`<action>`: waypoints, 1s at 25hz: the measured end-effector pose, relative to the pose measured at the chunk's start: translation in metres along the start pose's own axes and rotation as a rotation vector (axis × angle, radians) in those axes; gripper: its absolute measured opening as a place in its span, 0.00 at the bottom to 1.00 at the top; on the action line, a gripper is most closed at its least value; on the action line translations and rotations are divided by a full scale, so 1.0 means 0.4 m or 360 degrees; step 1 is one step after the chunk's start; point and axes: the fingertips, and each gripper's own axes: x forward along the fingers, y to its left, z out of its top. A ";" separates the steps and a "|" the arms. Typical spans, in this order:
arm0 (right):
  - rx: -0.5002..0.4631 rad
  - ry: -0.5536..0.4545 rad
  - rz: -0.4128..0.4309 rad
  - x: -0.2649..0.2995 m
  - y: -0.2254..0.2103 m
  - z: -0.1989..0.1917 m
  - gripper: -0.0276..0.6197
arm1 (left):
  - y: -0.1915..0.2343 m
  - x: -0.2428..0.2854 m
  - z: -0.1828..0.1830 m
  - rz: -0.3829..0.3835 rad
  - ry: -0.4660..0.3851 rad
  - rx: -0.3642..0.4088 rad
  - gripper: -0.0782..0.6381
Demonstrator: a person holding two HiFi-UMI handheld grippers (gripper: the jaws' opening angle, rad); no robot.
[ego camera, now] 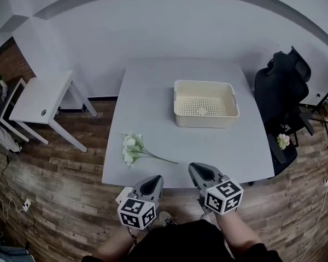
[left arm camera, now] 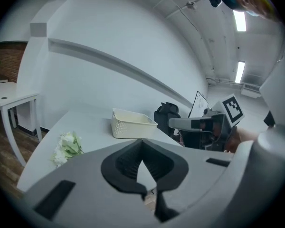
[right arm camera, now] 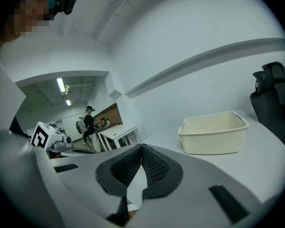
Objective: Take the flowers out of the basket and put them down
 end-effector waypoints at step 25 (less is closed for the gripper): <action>0.0111 0.0140 0.0165 -0.330 -0.115 -0.147 0.08 | -0.370 0.115 -0.099 0.0048 0.0084 -0.0038 0.12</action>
